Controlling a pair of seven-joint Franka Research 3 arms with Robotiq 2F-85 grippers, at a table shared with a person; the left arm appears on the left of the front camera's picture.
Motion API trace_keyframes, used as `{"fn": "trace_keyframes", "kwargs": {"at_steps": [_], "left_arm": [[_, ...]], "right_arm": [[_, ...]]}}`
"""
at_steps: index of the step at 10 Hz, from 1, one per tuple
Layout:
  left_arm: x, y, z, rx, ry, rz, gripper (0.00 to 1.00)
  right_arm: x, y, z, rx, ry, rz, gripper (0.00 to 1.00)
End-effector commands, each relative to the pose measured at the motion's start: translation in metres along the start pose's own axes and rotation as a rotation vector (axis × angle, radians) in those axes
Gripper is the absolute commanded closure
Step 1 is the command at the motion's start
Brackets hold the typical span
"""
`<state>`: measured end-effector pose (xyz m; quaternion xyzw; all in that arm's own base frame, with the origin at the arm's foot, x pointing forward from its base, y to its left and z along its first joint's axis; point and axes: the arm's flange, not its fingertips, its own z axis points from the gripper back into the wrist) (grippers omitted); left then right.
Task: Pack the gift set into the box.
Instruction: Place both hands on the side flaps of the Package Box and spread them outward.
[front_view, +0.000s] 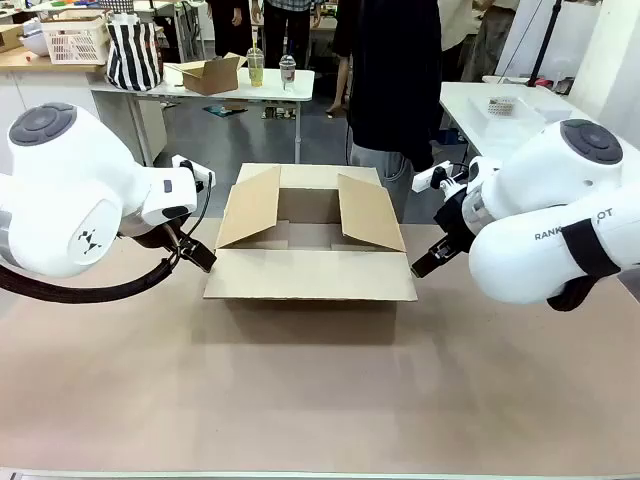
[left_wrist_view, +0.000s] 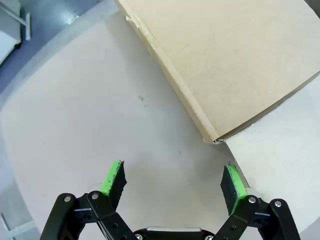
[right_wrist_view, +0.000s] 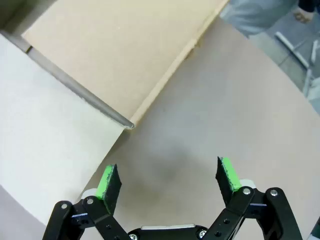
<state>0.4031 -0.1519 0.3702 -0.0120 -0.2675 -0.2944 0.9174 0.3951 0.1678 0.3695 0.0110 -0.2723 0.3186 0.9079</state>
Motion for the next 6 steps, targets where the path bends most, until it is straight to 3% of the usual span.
{"fn": "trace_keyframes", "kwargs": {"at_steps": [1,6], "left_arm": [[0.0000,0.0000,0.0001,0.000,0.000,0.000,0.00],[0.0000,0.0000,0.0001,0.000,0.000,0.000,0.00]], "right_arm": [[0.0008,-0.0001,0.0008,-0.001,-0.004,0.000,0.00],[0.0008,-0.0001,0.0008,-0.001,-0.004,0.000,0.00]]}}
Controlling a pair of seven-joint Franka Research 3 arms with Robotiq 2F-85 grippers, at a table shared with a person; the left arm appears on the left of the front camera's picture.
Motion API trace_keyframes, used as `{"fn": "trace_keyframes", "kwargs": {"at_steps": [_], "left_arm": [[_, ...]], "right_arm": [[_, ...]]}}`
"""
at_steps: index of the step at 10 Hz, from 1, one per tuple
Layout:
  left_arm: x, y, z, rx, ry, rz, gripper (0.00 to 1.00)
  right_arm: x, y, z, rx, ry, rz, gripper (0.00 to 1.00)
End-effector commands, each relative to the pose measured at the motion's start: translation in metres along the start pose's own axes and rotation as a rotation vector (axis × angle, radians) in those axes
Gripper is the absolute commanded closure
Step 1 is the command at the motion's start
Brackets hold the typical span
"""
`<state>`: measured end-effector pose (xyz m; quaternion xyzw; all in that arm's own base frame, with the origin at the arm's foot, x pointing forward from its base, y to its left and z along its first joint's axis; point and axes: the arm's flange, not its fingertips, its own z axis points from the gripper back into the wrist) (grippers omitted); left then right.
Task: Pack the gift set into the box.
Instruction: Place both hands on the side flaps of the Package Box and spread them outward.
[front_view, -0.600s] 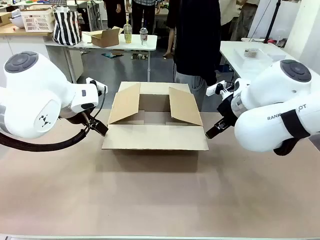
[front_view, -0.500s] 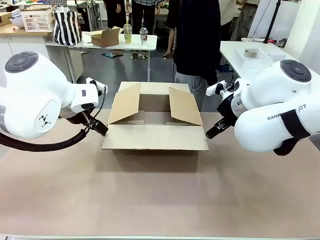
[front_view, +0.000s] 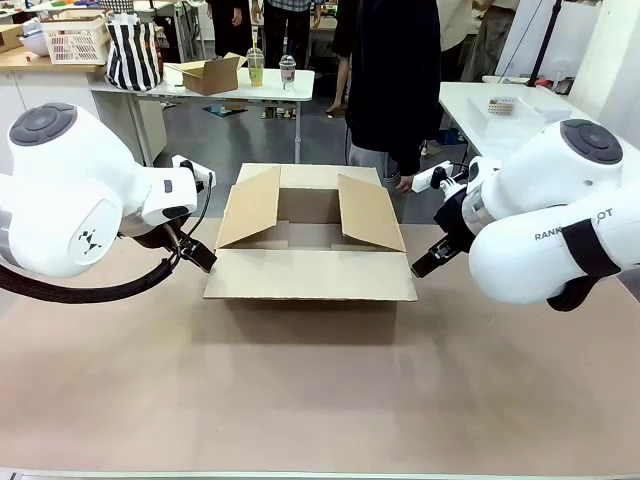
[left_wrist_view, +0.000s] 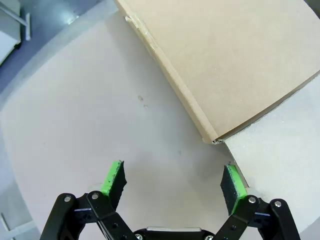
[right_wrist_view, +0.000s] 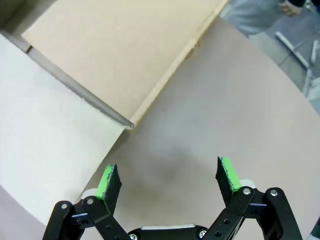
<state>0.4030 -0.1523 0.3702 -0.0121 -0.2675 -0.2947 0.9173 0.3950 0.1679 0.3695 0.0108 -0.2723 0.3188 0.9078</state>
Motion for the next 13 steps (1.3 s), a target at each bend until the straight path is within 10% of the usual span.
{"fn": "trace_keyframes", "kwargs": {"at_steps": [1,5,8,13], "left_arm": [[0.000,0.000,0.000,0.000,0.000,0.001,0.00],[0.000,0.000,0.000,0.000,0.000,0.001,0.00],[-0.008,-0.002,0.039,-0.053,0.206,-0.027,0.00],[-0.037,-0.042,0.192,-0.121,-0.197,-0.106,0.00]], "right_arm": [[0.001,0.000,0.001,-0.001,-0.004,0.000,0.00],[0.000,0.000,0.000,0.000,0.000,0.000,0.00],[-0.020,-0.015,0.057,0.088,0.309,0.122,0.00],[-0.069,-0.047,0.182,0.051,-0.105,-0.087,0.00]]}}
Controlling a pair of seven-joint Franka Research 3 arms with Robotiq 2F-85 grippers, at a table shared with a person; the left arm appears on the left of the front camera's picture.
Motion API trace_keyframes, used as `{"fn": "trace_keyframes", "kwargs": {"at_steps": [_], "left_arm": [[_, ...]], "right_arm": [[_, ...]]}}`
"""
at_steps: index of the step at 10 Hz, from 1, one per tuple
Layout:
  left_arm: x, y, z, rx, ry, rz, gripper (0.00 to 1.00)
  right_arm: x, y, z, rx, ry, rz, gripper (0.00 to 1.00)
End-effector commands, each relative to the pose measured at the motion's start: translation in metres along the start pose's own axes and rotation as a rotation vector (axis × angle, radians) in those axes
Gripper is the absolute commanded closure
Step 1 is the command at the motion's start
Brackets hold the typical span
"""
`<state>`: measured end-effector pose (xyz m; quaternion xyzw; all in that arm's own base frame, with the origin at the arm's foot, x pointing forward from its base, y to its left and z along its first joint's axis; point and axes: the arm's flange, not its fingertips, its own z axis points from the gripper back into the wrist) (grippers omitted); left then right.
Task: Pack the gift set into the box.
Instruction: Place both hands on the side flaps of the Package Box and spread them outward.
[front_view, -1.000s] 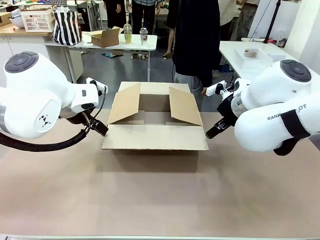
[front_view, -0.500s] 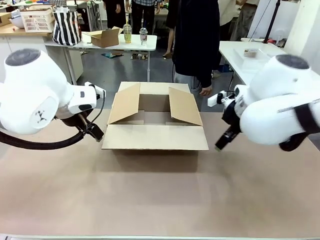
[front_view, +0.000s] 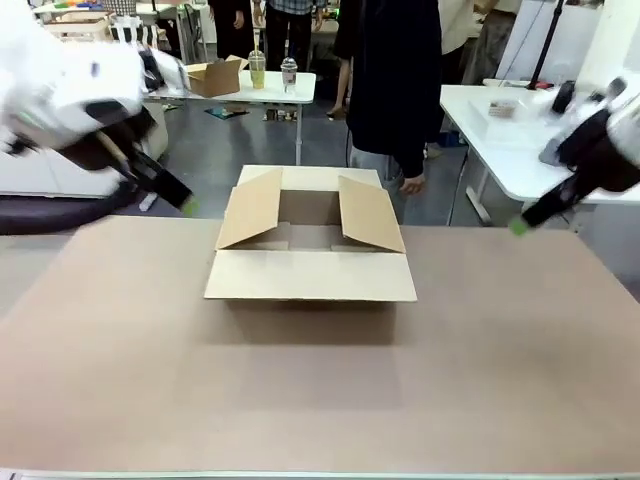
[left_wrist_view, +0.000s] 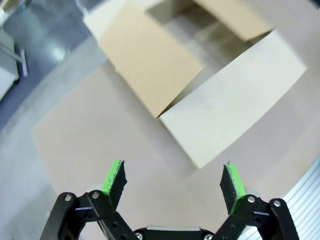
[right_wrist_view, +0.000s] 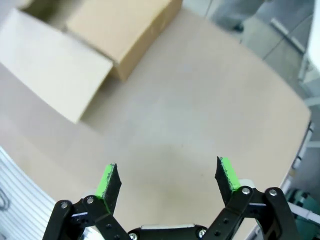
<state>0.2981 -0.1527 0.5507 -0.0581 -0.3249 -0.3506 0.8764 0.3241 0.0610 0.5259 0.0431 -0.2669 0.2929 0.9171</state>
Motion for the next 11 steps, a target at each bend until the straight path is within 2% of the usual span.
{"fn": "trace_keyframes", "kwargs": {"at_steps": [1,2,5,6,7,8,9,10,11], "left_arm": [[-0.051,-0.004,-0.014,0.007,-0.027,0.074,0.00],[0.000,0.000,0.000,0.000,0.000,0.000,0.00],[0.000,0.000,0.000,0.000,0.000,0.000,0.00],[0.000,-0.002,0.006,-0.003,-0.012,0.015,0.00],[0.005,0.005,0.011,-0.281,-0.013,0.019,0.00],[0.002,0.011,0.017,-0.523,-0.044,-0.007,0.00],[-0.013,0.024,0.021,-0.614,-0.110,0.035,0.00],[-0.040,0.037,0.028,-0.732,-0.181,0.142,0.00],[-0.060,0.045,0.034,-0.803,-0.311,0.240,0.00]], "right_arm": [[-0.028,0.017,-0.009,-0.034,-0.186,-0.180,0.00],[0.000,0.000,0.000,0.000,0.000,0.000,0.00],[0.000,0.000,0.000,0.000,0.000,0.000,0.00],[0.000,0.001,0.007,0.001,-0.035,-0.045,0.00],[0.012,0.001,0.004,0.262,-0.123,-0.048,0.00],[0.022,-0.002,0.004,0.530,-0.225,-0.117,0.00],[0.030,-0.011,0.000,0.790,-0.255,-0.266,0.00],[0.029,-0.029,-0.009,0.981,-0.272,-0.491,0.00],[0.023,-0.041,-0.014,1.115,-0.354,-0.616,0.00]]}}
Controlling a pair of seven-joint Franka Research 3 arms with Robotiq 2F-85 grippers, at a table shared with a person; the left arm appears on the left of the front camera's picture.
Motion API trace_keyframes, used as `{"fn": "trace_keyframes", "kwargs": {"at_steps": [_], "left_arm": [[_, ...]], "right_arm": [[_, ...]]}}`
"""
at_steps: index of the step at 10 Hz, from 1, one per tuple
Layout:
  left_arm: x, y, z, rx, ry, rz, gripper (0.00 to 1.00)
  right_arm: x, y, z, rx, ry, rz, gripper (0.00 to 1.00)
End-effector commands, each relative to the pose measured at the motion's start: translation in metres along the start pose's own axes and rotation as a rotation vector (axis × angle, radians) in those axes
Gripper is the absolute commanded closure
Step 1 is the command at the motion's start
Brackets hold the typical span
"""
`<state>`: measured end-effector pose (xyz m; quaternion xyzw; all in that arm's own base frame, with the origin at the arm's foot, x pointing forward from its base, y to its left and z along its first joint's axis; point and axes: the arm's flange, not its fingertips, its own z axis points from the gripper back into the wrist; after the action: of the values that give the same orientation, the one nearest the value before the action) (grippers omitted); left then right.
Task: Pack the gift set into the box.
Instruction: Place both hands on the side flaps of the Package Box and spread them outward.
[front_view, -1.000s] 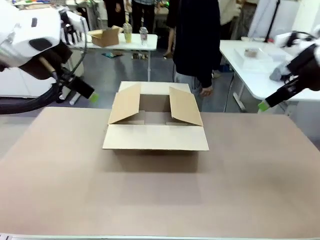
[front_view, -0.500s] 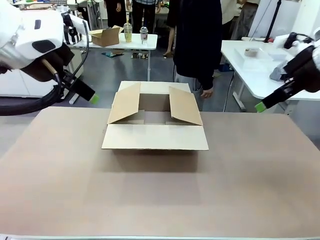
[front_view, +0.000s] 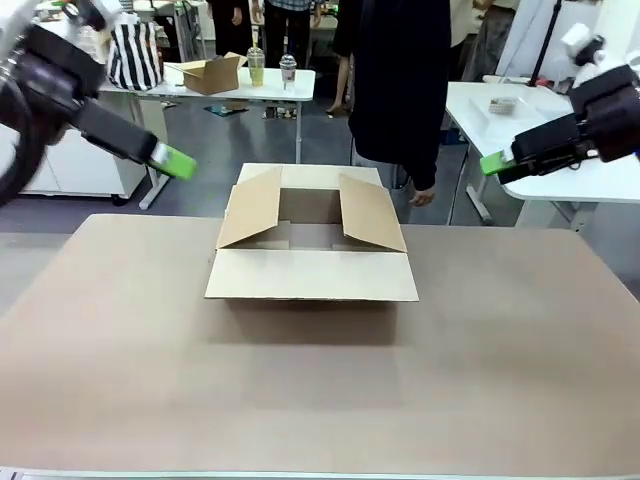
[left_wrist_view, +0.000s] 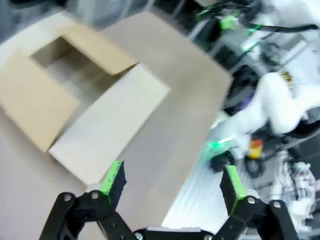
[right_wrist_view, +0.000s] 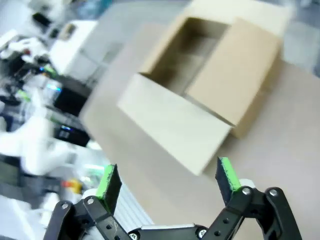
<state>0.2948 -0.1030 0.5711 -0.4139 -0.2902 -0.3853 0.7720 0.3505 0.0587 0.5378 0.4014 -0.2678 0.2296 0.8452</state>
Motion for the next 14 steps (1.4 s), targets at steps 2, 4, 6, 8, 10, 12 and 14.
{"fn": "trace_keyframes", "kwargs": {"at_steps": [2,4,6,8,10,12,14], "left_arm": [[-0.065,0.011,0.020,-0.174,-0.254,0.152,0.00],[-0.075,0.021,0.007,-0.161,-0.242,0.230,0.00],[-0.072,0.035,-0.002,0.042,-0.200,0.386,0.00],[-0.027,0.055,0.040,-0.160,-0.255,0.266,0.00],[-0.027,0.055,0.040,-0.160,-0.255,0.266,0.00],[-0.027,0.055,0.040,-0.160,-0.255,0.266,0.00],[-0.027,0.055,0.040,-0.160,-0.255,0.266,0.00]], "right_arm": [[0.002,-0.038,0.000,0.504,-0.165,-0.466,0.00],[-0.001,-0.045,0.000,0.509,-0.220,-0.485,0.00],[-0.005,-0.041,0.009,0.509,-0.179,-0.400,0.00],[-0.005,-0.041,0.009,0.509,-0.179,-0.400,0.00],[-0.005,-0.041,0.009,0.509,-0.179,-0.400,0.00],[-0.005,-0.041,0.009,0.509,-0.179,-0.400,0.00],[-0.005,-0.041,0.009,0.509,-0.179,-0.400,0.00]]}}
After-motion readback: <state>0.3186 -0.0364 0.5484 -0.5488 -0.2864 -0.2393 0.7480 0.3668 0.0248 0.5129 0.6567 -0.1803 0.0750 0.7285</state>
